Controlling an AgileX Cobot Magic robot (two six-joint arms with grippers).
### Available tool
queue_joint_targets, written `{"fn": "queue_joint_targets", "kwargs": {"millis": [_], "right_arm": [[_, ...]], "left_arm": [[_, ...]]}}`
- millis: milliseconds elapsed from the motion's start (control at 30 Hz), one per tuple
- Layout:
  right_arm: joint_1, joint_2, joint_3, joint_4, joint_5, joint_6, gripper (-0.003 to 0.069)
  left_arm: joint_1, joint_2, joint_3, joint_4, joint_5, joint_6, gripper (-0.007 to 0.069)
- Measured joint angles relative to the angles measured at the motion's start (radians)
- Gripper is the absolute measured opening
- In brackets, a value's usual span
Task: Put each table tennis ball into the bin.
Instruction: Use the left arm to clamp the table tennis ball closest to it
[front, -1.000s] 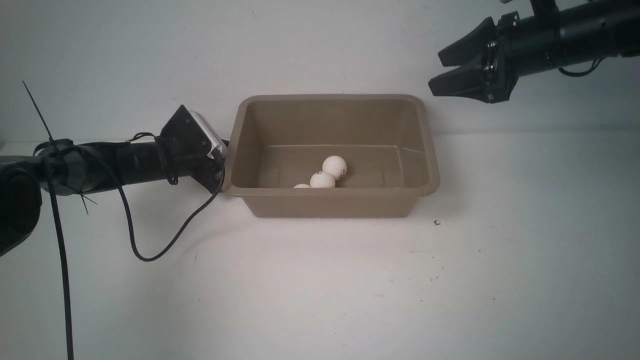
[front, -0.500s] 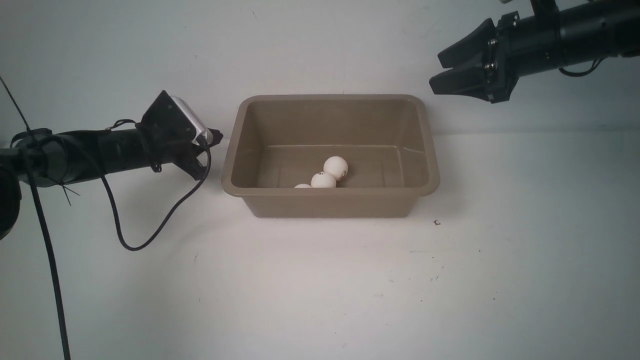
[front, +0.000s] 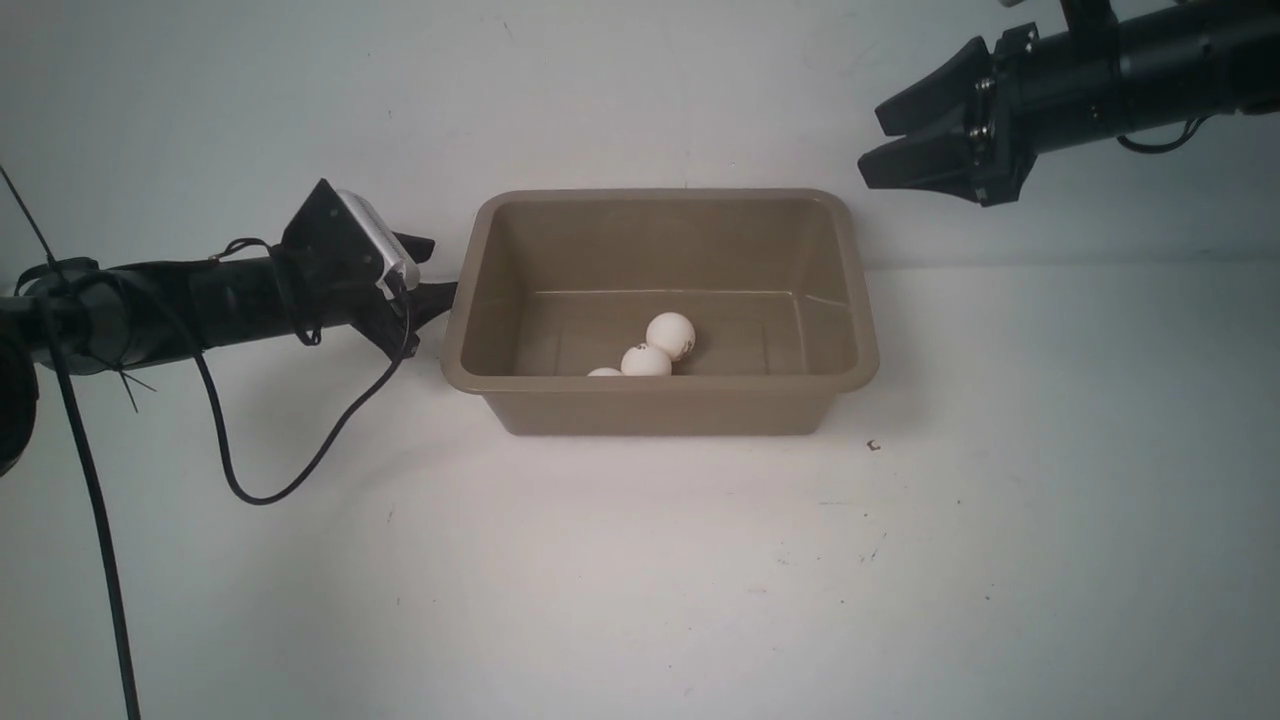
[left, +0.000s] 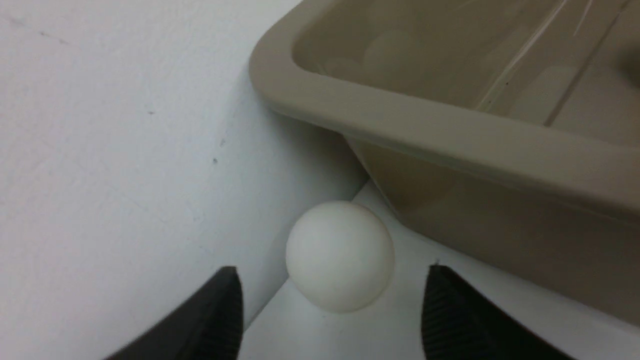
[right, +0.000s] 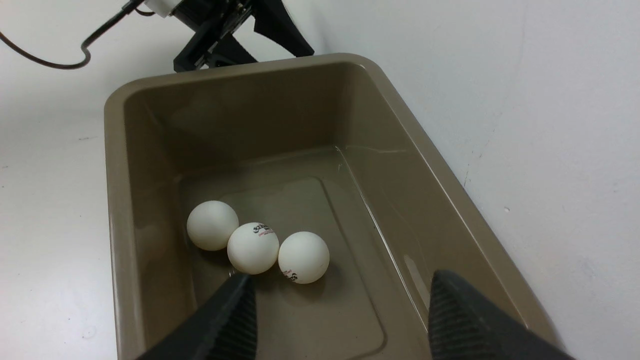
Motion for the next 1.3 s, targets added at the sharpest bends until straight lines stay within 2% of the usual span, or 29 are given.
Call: {"fn": "queue_joint_targets", "kwargs": {"millis": [300,1100,1200,1300], "right_arm": [[0.0,0.0,0.0,0.001,0.0,0.0,0.0427],[0.0,0.0,0.0,-0.007,0.0,0.001,0.0426],[0.0,0.0,0.0,-0.008,0.0,0.001,0.0426],[0.0,0.0,0.0,-0.009,0.0,0.001,0.0426]], "left_arm": [[-0.019,0.0,0.0,0.0,-0.08,-0.003,0.0479],[-0.077,0.062,-0.082,0.0,-0.106,-0.041,0.0478],[-0.083,0.062,-0.083,-0.001,-0.145,-0.041,0.0436],[-0.086,0.062,-0.083,-0.001,-0.169,-0.041,0.0329]]}}
